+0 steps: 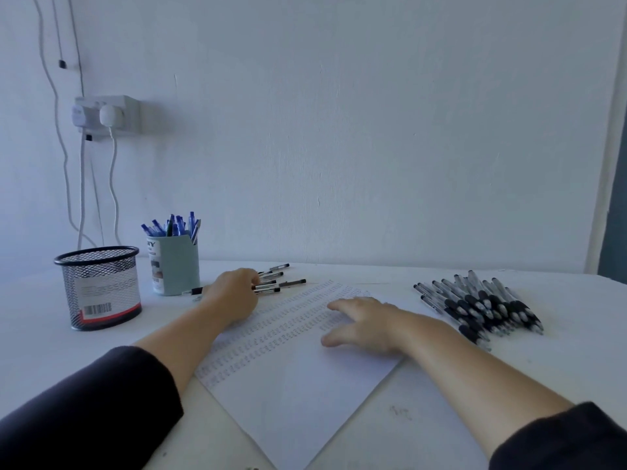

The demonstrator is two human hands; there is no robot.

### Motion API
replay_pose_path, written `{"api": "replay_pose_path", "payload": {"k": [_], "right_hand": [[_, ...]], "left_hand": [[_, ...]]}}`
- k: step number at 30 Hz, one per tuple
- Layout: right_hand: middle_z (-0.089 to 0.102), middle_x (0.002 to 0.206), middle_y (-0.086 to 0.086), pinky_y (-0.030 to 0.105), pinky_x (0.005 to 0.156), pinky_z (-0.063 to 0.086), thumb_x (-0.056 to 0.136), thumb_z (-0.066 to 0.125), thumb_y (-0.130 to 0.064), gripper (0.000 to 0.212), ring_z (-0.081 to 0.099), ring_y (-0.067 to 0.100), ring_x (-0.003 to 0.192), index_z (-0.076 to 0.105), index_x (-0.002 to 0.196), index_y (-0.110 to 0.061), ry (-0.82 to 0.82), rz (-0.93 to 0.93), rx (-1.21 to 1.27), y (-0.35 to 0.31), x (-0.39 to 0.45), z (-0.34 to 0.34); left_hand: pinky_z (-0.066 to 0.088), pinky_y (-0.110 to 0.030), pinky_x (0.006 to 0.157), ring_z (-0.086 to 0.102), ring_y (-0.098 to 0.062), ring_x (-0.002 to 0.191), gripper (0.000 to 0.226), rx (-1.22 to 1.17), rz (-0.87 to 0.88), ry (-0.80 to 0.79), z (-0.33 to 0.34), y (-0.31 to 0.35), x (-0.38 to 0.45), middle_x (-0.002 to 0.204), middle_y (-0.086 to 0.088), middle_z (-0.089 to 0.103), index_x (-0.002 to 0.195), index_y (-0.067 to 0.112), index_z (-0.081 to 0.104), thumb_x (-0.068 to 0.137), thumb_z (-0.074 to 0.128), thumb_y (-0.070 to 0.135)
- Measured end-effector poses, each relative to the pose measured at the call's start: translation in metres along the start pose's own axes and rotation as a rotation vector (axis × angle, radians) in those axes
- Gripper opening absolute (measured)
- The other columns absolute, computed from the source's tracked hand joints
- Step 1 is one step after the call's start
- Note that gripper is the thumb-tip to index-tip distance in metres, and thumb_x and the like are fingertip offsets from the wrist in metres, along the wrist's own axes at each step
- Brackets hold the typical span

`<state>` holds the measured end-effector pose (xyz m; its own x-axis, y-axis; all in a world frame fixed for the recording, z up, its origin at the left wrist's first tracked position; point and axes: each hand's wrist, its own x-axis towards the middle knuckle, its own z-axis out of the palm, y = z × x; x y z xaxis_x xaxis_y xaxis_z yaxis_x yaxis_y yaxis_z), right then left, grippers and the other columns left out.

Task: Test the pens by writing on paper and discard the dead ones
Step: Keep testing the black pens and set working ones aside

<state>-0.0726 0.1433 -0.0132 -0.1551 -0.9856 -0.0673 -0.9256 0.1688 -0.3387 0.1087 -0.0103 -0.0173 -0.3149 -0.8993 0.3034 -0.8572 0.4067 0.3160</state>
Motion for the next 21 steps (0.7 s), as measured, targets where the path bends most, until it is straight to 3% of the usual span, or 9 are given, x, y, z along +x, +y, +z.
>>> {"api": "replay_pose_path", "payload": {"k": [2,7,10,14,18,21], "right_hand": [[0.014,0.159,0.001,0.042,0.116,0.01,0.08,0.057,-0.057,0.078,0.006,0.025,0.147,0.023,0.148,-0.04,-0.006,0.001,0.012,0.003,-0.002,-0.003],[0.014,0.159,0.003,0.044,0.116,0.0,0.056,0.054,-0.061,0.099,0.004,0.019,0.147,0.024,0.148,-0.037,-0.035,0.04,0.004,0.0,-0.009,-0.007],[0.016,0.158,0.001,0.043,0.118,0.002,0.077,0.062,-0.054,0.083,0.008,0.017,0.146,0.025,0.148,-0.035,-0.025,0.037,0.025,0.003,-0.012,-0.009],[0.02,0.157,-0.006,0.041,0.118,0.01,0.083,0.06,-0.051,0.076,0.015,0.015,0.145,0.027,0.148,-0.032,-0.041,0.027,0.037,0.003,-0.014,-0.01],[0.018,0.158,-0.008,0.041,0.118,0.014,0.081,0.059,-0.055,0.081,0.014,0.015,0.145,0.024,0.15,-0.03,-0.039,0.026,0.045,0.004,-0.011,-0.009],[0.018,0.158,-0.008,0.041,0.118,0.016,0.08,0.059,-0.06,0.084,0.016,0.015,0.145,0.024,0.15,-0.031,-0.026,0.031,0.047,0.006,-0.008,-0.007]], "left_hand": [[0.045,-0.038,0.092,0.051,-0.022,0.105,0.036,0.097,0.005,-0.009,0.001,0.002,-0.001,0.117,-0.002,0.058,0.111,0.021,0.057,0.088,0.038,0.001],[0.04,-0.039,0.09,0.048,-0.019,0.097,0.023,0.198,0.022,0.013,0.004,0.005,-0.001,0.109,0.0,0.056,0.101,0.02,0.057,0.091,0.041,0.006],[0.042,-0.039,0.089,0.052,-0.019,0.089,0.014,0.13,0.053,0.086,0.003,0.006,-0.003,0.103,-0.001,0.051,0.104,0.021,0.048,0.097,0.041,0.011],[0.043,-0.044,0.081,0.051,-0.021,0.073,0.004,-0.012,0.099,0.239,0.0,0.014,-0.008,0.086,-0.002,0.049,0.104,0.024,0.032,0.103,0.031,0.02],[0.036,-0.041,0.083,0.052,-0.023,0.081,0.008,0.018,0.153,0.287,-0.004,0.026,-0.018,0.088,-0.002,0.051,0.109,0.023,0.036,0.102,0.034,0.025],[0.03,-0.041,0.089,0.045,-0.02,0.089,0.026,0.16,0.15,0.27,-0.006,0.036,-0.024,0.092,0.001,0.048,0.102,0.023,0.042,0.092,0.047,0.047]]}}
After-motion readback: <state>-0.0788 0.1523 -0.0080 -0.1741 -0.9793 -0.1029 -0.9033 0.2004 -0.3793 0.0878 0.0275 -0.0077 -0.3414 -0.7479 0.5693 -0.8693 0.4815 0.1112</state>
